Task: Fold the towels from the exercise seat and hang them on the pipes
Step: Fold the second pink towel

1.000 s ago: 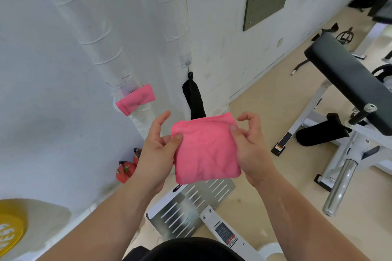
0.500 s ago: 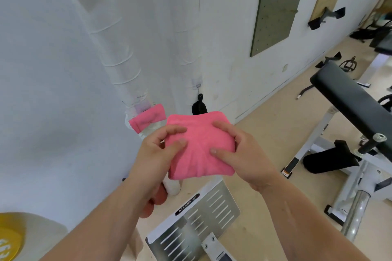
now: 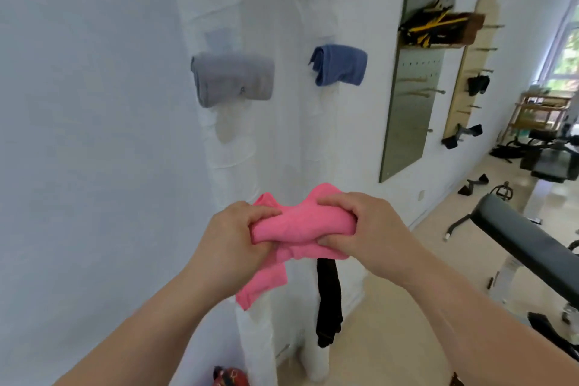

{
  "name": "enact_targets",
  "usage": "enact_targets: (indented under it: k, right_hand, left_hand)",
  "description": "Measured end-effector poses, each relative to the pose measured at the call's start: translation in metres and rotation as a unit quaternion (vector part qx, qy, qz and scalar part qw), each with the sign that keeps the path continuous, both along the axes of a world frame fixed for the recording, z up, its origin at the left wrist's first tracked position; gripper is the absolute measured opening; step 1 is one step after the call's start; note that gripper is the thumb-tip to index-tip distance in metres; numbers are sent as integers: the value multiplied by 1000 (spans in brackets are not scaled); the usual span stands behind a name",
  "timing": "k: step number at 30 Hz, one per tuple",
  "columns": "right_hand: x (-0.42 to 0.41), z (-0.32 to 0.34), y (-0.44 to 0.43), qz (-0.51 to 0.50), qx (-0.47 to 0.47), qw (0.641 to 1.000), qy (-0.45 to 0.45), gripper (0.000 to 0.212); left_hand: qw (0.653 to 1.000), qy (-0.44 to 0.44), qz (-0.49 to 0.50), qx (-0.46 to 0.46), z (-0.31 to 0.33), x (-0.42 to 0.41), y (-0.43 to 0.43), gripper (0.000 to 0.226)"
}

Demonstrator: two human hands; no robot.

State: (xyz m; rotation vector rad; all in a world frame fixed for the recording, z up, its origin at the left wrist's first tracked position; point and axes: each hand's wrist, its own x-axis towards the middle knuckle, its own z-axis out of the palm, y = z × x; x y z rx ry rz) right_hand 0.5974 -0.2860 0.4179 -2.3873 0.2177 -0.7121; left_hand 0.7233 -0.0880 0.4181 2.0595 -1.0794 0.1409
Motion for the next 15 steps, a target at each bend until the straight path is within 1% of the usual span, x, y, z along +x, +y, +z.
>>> enact_targets:
  k: [1,3,4,7,10,12,13,15]
  right_hand:
    - [11,14,6,-1,-29,1000,-4,46]
    - [33,41,17,-4,-79,997,-8,32]
    - [43,55,21,-3,-91,996,-8,30]
    - [69,92,33,5,-80,997,1,29]
    - [87,129,46,36,-45,998,-5,27]
    - [99,150,53,72,18,997,-26,24]
    - [104,160,58,85,44,995,-36,21]
    - [117,179,62,93,68,991,-65,22]
  left_hand:
    - [1000,-10,-8,11,13,13,6,53]
    - [999,-27,-26,19,40,38,19,30]
    - [999,-33,-35,18,52,52,25,21]
    - [997,-32,-68,14,85,91,44,8]
    - [993,6,-117,-27,122,120,62,4]
    - [984,55,-158,-65,145,132,71,13]
    - [981,68,-161,-83,157,135,74,14]
    - [980,60,-145,-122,176,141,76,11]
